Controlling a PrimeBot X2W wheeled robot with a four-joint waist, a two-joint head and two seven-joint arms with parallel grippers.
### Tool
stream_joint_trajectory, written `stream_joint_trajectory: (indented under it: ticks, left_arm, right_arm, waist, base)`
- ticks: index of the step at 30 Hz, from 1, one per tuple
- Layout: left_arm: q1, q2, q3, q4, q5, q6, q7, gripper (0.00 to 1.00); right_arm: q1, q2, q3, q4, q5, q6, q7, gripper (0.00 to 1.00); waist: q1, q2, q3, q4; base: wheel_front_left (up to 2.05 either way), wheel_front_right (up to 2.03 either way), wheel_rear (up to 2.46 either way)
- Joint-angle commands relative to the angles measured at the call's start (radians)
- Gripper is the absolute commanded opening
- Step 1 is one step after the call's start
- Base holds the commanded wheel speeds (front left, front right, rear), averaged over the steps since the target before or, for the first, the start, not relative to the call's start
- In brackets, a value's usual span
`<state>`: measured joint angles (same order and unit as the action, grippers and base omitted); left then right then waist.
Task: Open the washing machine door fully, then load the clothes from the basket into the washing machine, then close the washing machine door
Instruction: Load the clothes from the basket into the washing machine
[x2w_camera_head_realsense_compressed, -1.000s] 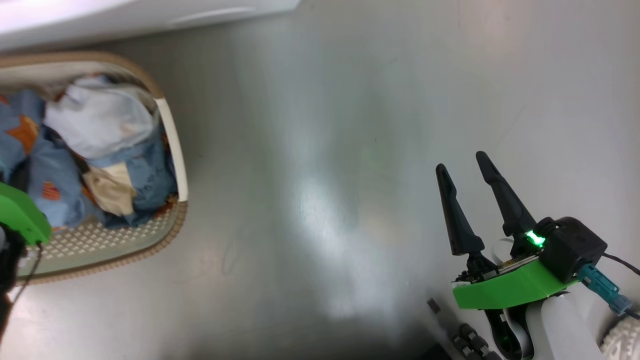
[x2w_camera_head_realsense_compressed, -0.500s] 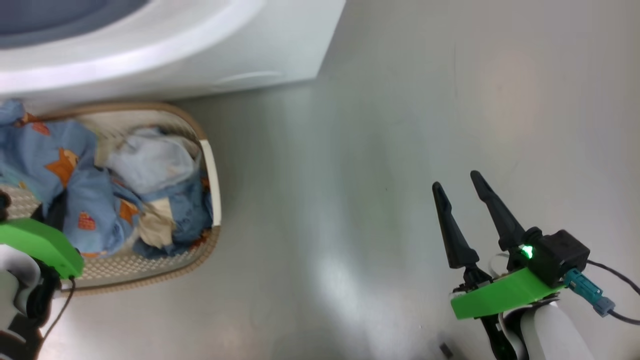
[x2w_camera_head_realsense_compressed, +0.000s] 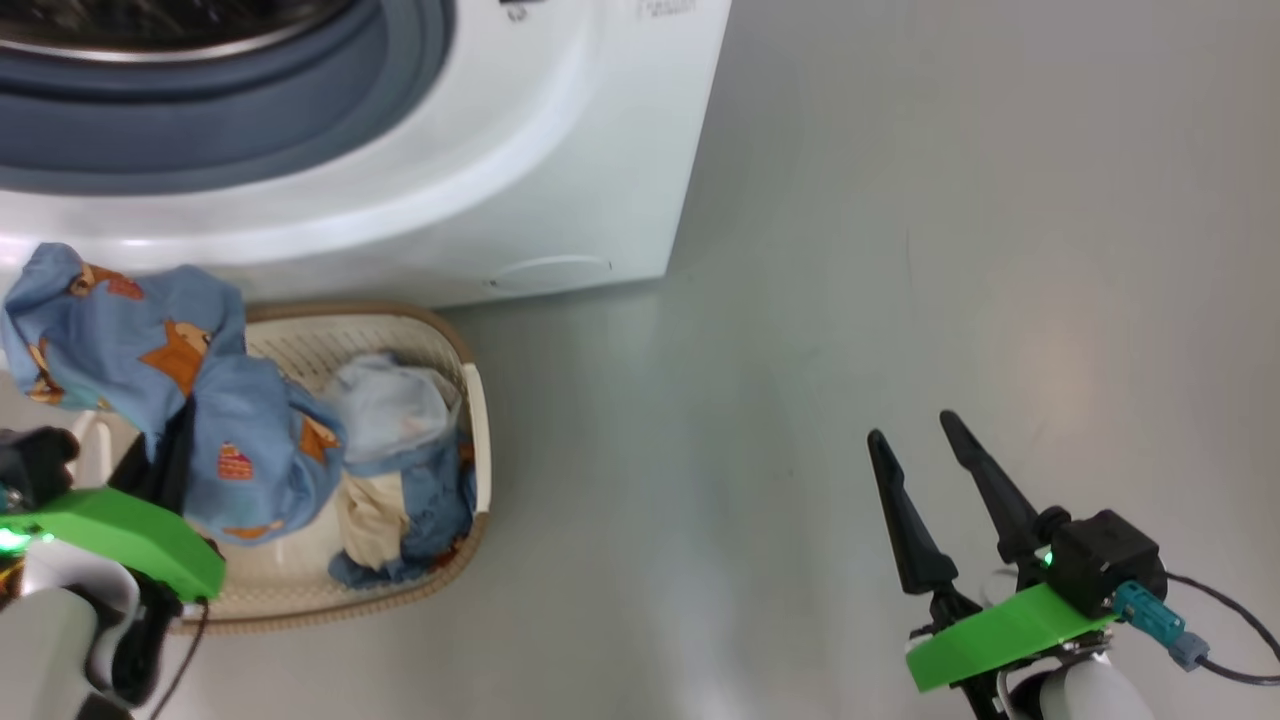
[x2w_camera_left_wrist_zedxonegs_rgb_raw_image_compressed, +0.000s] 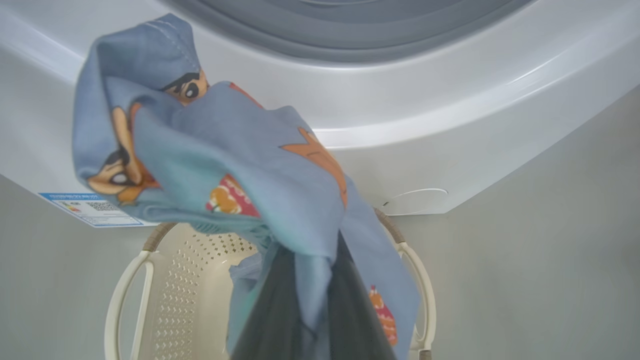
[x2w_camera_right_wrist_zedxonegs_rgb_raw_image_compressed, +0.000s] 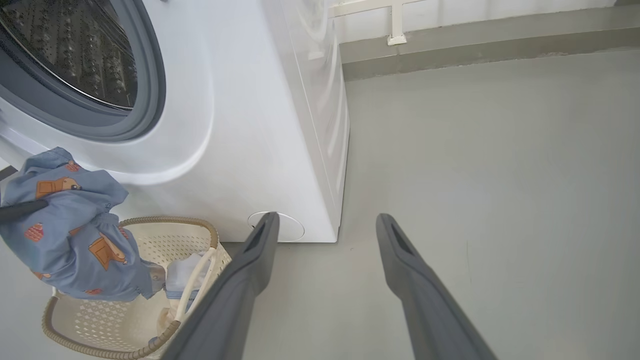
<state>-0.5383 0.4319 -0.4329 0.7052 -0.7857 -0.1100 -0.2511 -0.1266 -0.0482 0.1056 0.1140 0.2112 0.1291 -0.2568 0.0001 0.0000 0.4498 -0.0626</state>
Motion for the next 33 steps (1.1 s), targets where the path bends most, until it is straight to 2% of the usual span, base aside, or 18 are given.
stream_joint_trajectory:
  ticks: [1, 8, 19, 33]
  left_arm:
    - [0.025, 0.039, 0.059, -0.047, 0.025, 0.01, -0.011, 0.0]
    - [0.107, 0.004, 0.139, -0.215, 0.101, 0.032, -0.011, 0.0]
    - [0.209, -0.02, 0.204, -0.464, 0.19, 0.088, -0.011, 0.0]
    - [0.388, -0.023, 0.279, -0.659, 0.295, 0.139, -0.011, 0.0]
  right_arm:
    - [0.025, -0.002, 0.021, -0.013, 0.0, 0.002, -0.005, 1.0]
    - [0.043, -0.002, 0.018, 0.006, 0.008, 0.002, -0.005, 1.0]
    - [0.063, -0.002, 0.018, 0.026, 0.012, 0.002, -0.005, 1.0]
    - [0.087, -0.002, 0.013, 0.024, 0.004, 0.002, -0.005, 1.0]
  waist:
    - [-0.0001, 0.0, -0.059, 0.014]
    - [-0.0001, 0.0, -0.13, 0.019]
    - [-0.0001, 0.0, -0.211, 0.025]
    - [-0.0001, 0.0, -0.296, 0.026]
  base:
    - [0.0, 0.0, 0.0]
    - [0.0, 0.0, 0.0]
    - [0.0, 0.0, 0.0]
    - [0.0, 0.0, 0.0]
